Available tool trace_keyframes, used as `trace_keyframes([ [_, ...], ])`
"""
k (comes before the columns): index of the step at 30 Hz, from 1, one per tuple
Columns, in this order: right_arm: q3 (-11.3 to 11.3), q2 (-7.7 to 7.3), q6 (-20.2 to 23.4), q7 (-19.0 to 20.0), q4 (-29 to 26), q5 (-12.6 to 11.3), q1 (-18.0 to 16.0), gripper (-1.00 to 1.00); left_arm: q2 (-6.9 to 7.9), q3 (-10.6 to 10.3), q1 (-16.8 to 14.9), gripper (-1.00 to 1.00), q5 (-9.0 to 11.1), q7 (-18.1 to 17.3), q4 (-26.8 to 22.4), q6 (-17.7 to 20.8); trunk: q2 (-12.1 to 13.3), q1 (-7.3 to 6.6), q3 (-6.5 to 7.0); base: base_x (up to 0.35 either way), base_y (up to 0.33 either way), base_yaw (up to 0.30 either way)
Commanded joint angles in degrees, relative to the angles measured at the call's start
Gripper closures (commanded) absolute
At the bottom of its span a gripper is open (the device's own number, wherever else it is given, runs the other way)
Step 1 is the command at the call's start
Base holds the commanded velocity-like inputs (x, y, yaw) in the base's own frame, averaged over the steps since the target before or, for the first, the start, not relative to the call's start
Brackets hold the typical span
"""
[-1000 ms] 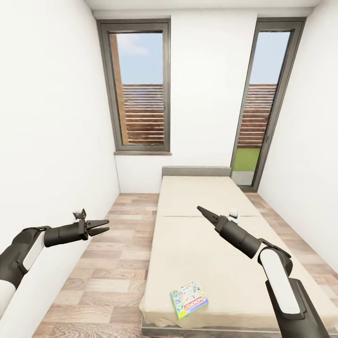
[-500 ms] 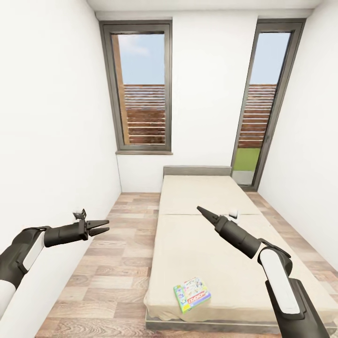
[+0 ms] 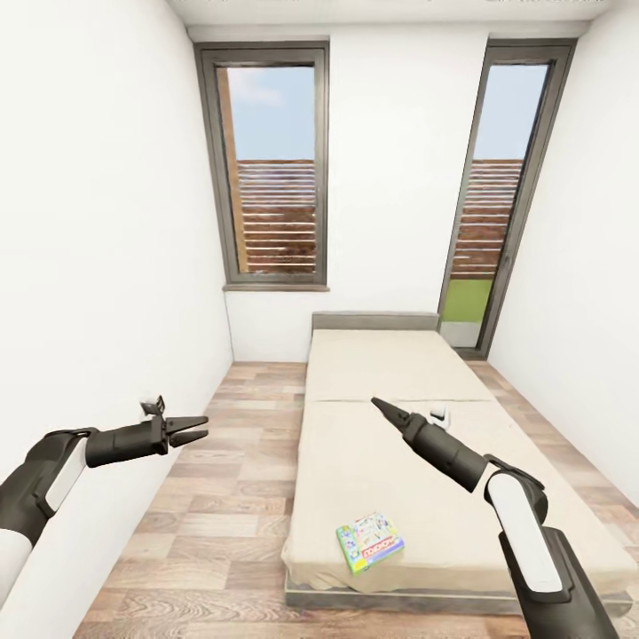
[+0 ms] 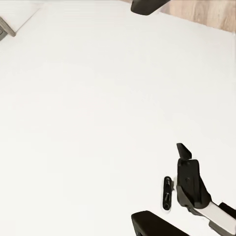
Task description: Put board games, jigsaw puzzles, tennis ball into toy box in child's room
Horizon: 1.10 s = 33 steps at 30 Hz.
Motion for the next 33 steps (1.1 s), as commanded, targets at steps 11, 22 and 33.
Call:
trace_keyframes([
  [11, -0.11, 0.07, 0.60, -1.81, 0.56, -0.17, -0.07, -1.00, -0.39, -0.01, -0.01, -1.00, 0.27, 0.99, 0.02, 0.50, -0.06, 0.01, -0.03, -0.060, 0.036, 0.000],
  [22, -0.13, 0.02, 0.71, -1.89, 2.96, -0.14, -0.14, -1.00, -0.41, -0.02, -0.01, -1.00, 0.25, 1.02, 0.02, 0.50, -0.06, 0.01, -0.03, -0.001, 0.001, 0.000],
  [33, -0.11, 0.10, 1.63, -4.49, 3.52, -0.06, -0.26, -1.00, -0.46, -0.02, -0.01, -1.00, 0.20, 1.02, 0.02, 0.50, -0.06, 0.01, -0.03, 0.000, 0.000, 0.000],
])
